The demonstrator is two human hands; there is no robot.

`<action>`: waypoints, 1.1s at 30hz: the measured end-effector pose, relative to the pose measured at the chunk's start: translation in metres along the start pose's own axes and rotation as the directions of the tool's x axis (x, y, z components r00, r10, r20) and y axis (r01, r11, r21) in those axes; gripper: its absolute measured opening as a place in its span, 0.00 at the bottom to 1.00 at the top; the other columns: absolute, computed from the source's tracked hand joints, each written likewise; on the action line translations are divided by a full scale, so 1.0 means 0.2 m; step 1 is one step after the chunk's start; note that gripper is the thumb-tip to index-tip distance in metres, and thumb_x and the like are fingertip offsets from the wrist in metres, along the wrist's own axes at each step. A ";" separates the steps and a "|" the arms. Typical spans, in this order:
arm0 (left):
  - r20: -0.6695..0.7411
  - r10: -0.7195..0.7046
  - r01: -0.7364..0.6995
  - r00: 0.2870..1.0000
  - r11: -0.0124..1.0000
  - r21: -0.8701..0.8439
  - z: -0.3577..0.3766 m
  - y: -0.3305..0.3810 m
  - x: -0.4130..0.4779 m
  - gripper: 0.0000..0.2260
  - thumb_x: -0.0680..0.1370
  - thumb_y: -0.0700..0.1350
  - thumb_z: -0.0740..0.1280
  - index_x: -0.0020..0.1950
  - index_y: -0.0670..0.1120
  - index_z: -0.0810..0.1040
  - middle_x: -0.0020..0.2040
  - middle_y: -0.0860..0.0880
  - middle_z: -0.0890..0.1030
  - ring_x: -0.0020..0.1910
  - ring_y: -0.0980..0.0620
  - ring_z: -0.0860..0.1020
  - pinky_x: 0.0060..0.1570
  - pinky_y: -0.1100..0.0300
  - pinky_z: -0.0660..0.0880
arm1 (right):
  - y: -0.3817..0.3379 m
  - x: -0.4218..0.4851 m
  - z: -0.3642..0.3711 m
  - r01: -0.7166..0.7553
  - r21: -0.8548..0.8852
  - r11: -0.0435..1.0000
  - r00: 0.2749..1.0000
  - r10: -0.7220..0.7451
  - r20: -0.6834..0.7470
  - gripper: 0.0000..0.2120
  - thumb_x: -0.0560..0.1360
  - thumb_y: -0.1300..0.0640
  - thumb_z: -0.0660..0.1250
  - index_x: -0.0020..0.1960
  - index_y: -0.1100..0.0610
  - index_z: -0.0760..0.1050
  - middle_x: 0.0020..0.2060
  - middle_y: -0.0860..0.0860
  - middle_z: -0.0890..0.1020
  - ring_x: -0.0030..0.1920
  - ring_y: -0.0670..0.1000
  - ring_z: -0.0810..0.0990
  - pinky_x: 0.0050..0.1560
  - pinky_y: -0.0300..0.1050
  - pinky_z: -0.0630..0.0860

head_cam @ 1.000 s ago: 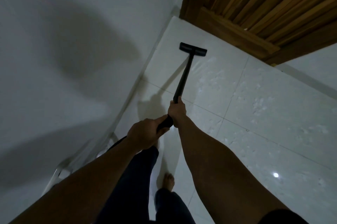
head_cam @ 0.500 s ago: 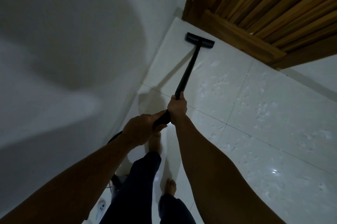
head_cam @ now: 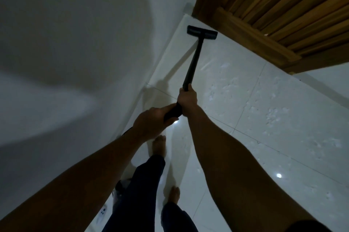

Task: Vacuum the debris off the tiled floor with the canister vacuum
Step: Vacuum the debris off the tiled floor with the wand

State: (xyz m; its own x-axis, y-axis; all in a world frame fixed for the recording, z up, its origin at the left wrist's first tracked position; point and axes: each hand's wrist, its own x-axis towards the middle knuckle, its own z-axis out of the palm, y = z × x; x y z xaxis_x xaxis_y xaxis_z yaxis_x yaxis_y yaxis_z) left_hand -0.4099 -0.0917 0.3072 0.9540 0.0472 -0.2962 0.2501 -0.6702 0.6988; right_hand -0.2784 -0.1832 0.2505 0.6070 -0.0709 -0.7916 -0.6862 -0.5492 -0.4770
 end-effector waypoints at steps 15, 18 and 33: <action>0.209 -0.075 0.107 0.975 0.983 -0.150 -0.02 0.04 0.17 0.28 0.77 0.55 0.71 0.75 0.53 0.68 0.62 0.48 0.82 0.57 0.48 0.81 0.60 0.51 0.77 | -0.05 0.13 -0.11 -0.075 0.133 0.988 0.985 0.052 0.167 0.25 0.82 0.52 0.63 0.78 0.44 0.63 0.53 0.54 0.79 0.47 0.55 0.79 0.52 0.53 0.81; 0.264 -0.097 0.137 0.960 0.981 -0.138 0.04 0.09 0.04 0.26 0.78 0.56 0.69 0.74 0.54 0.69 0.52 0.52 0.84 0.45 0.57 0.81 0.51 0.59 0.77 | 0.09 0.01 -0.16 -0.079 0.141 0.987 0.982 0.052 0.184 0.25 0.83 0.55 0.61 0.79 0.45 0.62 0.51 0.54 0.78 0.42 0.54 0.78 0.44 0.48 0.82; 0.338 -0.070 0.064 0.938 0.997 0.030 0.39 0.52 -0.85 0.19 0.77 0.56 0.69 0.67 0.59 0.74 0.42 0.59 0.81 0.39 0.59 0.80 0.45 0.61 0.77 | 0.87 -0.72 -0.46 -0.131 0.104 0.986 0.952 0.096 0.290 0.23 0.85 0.56 0.57 0.79 0.47 0.60 0.49 0.54 0.78 0.38 0.51 0.77 0.36 0.44 0.79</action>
State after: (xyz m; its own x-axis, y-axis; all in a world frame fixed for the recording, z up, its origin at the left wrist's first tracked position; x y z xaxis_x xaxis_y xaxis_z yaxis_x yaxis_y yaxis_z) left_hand -0.5597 -0.2276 0.3793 0.8216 -0.1591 -0.5474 0.3056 -0.6877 0.6586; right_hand -0.4483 -0.3452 0.3167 0.3954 0.1212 -0.9105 -0.7978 -0.4459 -0.4059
